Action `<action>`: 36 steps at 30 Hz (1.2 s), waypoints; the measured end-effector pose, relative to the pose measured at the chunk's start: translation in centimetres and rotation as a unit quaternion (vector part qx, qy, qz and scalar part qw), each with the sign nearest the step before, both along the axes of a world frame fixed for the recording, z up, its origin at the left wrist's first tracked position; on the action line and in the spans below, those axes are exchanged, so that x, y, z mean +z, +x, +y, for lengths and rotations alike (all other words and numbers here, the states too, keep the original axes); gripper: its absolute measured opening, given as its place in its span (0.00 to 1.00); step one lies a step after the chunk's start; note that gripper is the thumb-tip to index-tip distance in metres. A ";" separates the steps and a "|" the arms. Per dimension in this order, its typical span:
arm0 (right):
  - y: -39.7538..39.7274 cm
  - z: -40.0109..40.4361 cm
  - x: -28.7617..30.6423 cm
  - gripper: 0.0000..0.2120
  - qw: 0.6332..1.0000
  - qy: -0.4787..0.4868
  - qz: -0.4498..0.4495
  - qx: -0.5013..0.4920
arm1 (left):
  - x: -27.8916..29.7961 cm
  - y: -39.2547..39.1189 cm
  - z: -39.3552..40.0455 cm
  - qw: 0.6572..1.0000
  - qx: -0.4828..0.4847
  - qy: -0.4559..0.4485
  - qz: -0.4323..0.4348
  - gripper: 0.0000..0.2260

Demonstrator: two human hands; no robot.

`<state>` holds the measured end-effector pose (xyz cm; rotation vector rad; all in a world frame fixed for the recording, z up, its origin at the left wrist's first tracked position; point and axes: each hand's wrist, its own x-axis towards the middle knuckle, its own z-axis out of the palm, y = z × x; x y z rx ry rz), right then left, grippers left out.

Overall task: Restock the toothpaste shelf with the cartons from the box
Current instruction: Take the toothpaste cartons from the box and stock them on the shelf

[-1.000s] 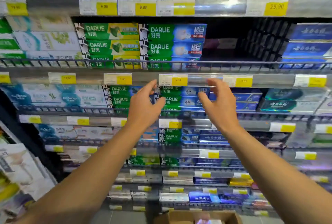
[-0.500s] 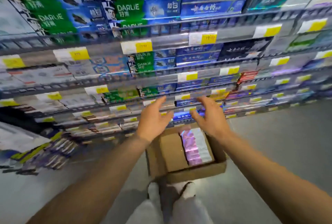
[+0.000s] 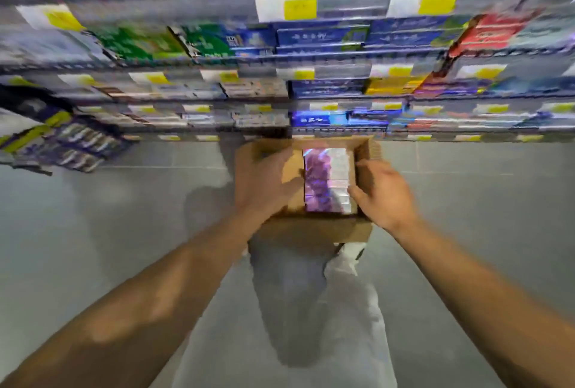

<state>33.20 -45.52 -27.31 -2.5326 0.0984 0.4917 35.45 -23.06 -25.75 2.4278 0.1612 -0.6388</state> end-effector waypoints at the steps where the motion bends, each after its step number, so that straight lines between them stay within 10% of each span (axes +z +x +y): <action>1: 0.1 -1.3 -1.4 0.24 1.000 0.000 0.010 0.011 | -1.5 -0.1 -1.2 1.000 0.007 0.005 0.011 0.30; 16: 0.5 -5.3 -31.8 0.22 0.994 -0.017 0.094 0.062 | -30.6 0.1 -6.8 0.996 0.005 0.039 0.086 0.27; 36: 2.3 -2.6 -61.3 0.32 0.950 0.061 0.178 -0.248 | -62.4 1.7 -3.3 0.992 0.018 -0.027 0.125 0.28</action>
